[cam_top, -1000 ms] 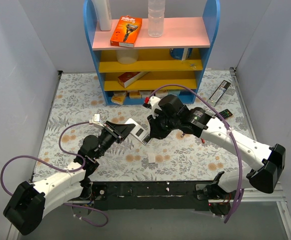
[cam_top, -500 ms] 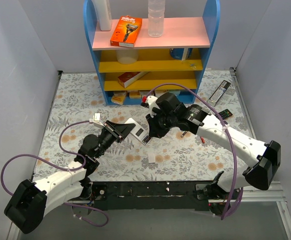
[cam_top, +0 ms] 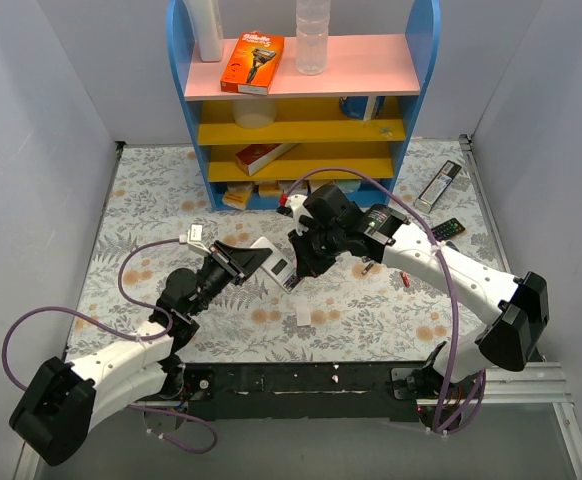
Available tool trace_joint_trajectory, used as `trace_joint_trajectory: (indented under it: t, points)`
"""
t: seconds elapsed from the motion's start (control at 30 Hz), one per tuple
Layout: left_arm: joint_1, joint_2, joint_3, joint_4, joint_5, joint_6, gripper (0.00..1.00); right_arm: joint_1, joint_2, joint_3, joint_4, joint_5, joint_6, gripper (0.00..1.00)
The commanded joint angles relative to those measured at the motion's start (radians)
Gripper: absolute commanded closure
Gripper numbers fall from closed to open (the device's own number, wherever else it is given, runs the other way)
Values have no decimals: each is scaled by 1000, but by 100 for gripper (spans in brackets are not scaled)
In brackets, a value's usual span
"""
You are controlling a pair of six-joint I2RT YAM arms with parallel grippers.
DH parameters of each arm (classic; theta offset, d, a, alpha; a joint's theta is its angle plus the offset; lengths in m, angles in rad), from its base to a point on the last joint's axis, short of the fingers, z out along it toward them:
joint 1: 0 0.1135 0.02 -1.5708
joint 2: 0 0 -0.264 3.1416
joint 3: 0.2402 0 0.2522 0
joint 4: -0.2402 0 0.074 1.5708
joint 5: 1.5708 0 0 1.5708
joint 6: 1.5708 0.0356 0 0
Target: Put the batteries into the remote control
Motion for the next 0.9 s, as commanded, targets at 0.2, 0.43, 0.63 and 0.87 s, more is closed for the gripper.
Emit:
trace_joint_trajectory:
  t: [0.2,0.43,0.63,0.87]
  points:
    - [-6,-55,99,131,119,91,100,5,51,43,4,74,93,99]
    - [-6,-119,55,66,32,79,100,5,54,21,37,49,93,99]
    - [-6,-96,66,127,35,56,100,8,83,-2,49,12,112,99]
    - [-6,-83,81,172,42,19,100,36,106,-29,38,135,168,99]
